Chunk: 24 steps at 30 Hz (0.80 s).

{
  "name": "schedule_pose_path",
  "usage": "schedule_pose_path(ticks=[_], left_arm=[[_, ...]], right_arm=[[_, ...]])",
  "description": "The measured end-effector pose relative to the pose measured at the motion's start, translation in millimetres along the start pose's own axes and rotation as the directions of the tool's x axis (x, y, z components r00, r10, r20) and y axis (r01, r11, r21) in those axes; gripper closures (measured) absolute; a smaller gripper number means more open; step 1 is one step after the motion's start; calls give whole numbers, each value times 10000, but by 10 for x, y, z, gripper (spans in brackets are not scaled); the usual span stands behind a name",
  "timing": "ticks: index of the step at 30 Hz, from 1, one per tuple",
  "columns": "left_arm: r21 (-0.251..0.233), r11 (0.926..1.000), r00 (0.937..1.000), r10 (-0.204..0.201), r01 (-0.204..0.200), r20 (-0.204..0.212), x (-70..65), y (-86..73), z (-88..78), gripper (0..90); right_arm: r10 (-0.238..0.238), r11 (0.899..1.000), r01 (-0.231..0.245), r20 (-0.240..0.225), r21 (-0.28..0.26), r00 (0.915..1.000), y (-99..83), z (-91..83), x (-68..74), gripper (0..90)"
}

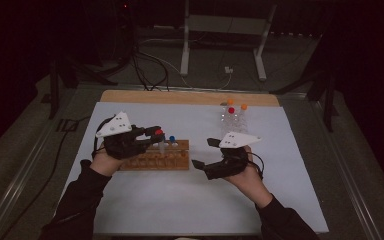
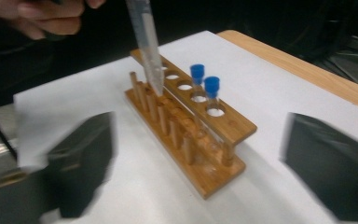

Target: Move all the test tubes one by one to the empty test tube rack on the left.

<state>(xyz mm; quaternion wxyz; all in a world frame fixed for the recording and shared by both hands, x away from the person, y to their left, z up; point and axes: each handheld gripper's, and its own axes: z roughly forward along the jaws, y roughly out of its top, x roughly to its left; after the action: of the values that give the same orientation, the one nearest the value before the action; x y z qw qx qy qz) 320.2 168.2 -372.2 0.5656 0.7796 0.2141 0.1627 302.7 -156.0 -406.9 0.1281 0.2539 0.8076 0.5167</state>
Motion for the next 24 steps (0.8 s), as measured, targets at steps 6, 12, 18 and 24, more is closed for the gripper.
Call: schedule_pose_path(ticks=[6,12,18,24], left_arm=[[-2,9997,9974,-230,230,-684,113,-68,-9,712],[-191,9992,9910,-359,337,-1287,207,-192,52,712],[-206,9974,9861,-716,693,-1502,296,-299,87,713],[127,9963,9865,-829,855,-1411,329,-419,193,712]], right_arm=[[16,9998,-14,83,-207,10000,23,-68,-42,0],[-105,9998,107,140,-137,9998,16,-66,-44,0],[-120,9999,121,119,-74,9999,6,-64,-60,0],[-102,9999,102,74,-27,9999,-1,-56,-68,0]])
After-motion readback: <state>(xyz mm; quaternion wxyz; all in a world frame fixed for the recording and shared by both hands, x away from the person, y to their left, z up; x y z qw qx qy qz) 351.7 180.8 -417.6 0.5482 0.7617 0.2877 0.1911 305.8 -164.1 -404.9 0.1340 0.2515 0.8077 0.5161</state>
